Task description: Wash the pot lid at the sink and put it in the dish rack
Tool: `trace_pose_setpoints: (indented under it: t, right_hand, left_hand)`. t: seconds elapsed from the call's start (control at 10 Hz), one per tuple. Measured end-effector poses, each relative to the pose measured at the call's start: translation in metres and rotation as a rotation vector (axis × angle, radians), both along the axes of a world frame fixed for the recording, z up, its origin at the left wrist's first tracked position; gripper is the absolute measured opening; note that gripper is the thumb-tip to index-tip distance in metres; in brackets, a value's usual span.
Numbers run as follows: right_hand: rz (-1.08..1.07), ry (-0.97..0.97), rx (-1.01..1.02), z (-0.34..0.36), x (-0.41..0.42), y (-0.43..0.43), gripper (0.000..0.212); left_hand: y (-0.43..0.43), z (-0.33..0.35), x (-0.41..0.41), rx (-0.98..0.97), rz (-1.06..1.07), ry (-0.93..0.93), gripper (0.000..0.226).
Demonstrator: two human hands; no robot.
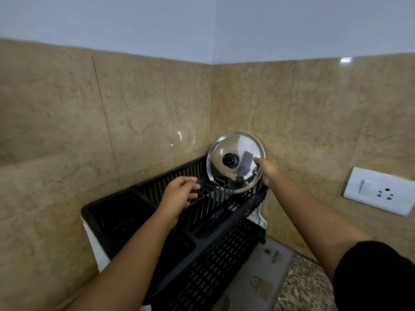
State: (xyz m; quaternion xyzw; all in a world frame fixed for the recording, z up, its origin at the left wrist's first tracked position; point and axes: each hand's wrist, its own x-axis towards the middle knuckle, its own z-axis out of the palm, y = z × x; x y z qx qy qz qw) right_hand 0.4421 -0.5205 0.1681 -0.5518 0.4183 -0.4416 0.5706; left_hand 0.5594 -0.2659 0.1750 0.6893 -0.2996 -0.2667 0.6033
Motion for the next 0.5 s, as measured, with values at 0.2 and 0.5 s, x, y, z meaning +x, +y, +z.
trace_pose_setpoints:
  t: [0.2, 0.5]
  right_hand:
    - [-0.044, -0.01, -0.064, 0.023, -0.039, 0.028, 0.01]
    - [-0.051, -0.351, 0.036, 0.064, -0.193, 0.125, 0.016]
  left_hand:
    - [0.01, 0.021, -0.014, -0.098, 0.061, -0.041, 0.019]
    - [0.012, 0.055, -0.121, -0.257, -0.041, -0.031, 0.019]
